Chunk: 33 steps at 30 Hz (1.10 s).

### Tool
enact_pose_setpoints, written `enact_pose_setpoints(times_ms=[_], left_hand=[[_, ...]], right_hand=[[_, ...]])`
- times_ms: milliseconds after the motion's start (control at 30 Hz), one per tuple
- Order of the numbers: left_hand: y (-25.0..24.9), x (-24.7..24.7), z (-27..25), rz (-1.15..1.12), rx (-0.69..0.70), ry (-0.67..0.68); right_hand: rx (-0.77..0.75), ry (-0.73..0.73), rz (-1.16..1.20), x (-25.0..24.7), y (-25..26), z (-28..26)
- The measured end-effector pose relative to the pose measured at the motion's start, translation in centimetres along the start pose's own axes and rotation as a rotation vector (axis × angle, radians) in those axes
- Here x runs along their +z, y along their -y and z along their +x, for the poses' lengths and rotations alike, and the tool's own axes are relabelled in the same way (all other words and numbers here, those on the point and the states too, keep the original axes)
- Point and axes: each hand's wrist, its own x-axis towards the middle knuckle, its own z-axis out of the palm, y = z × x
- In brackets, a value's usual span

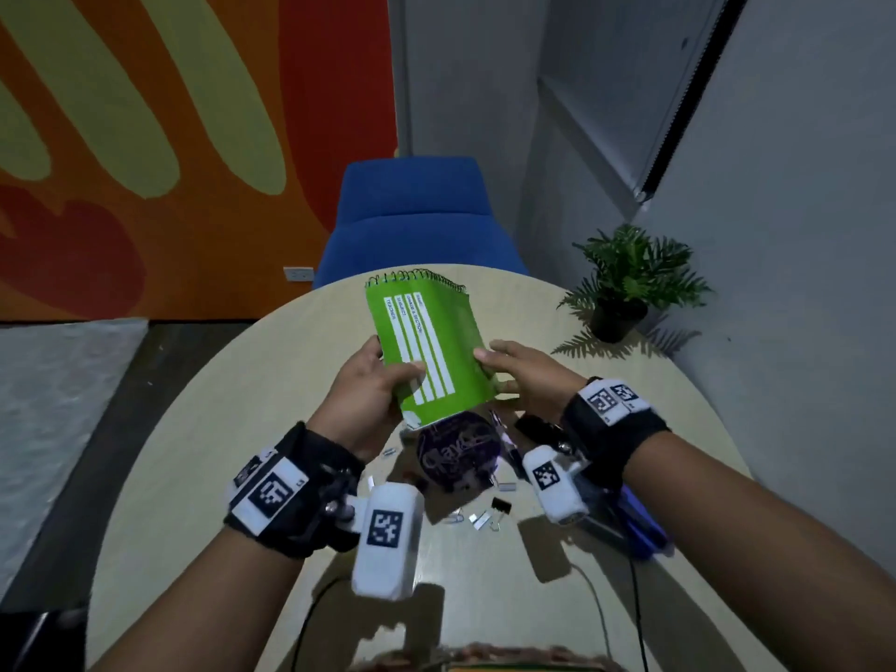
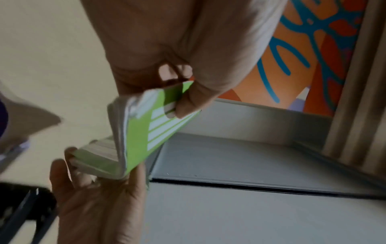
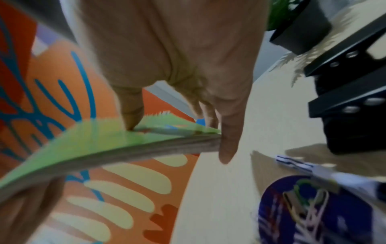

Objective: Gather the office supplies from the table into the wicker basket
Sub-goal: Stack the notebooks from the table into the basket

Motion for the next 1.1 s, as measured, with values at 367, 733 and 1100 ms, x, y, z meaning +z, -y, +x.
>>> enact_pose_setpoints(times_ms=[367, 733, 1100], left_hand=[[2.6, -1.8, -19.2, 0.038, -0.092, 0.169], [15.7, -0.4, -25.6, 1.036, -0.366, 0.489], [17.8, 1.4, -26.4, 1.377, -0.429, 0.578]], right_hand=[[-0.098, 0.089, -0.202, -2.5, -4.0, -21.4], [-0.027, 0.030, -1.175, 2.1, -13.6, -24.3], [-0.164, -0.132, -1.486, 5.2, -17.2, -23.5]])
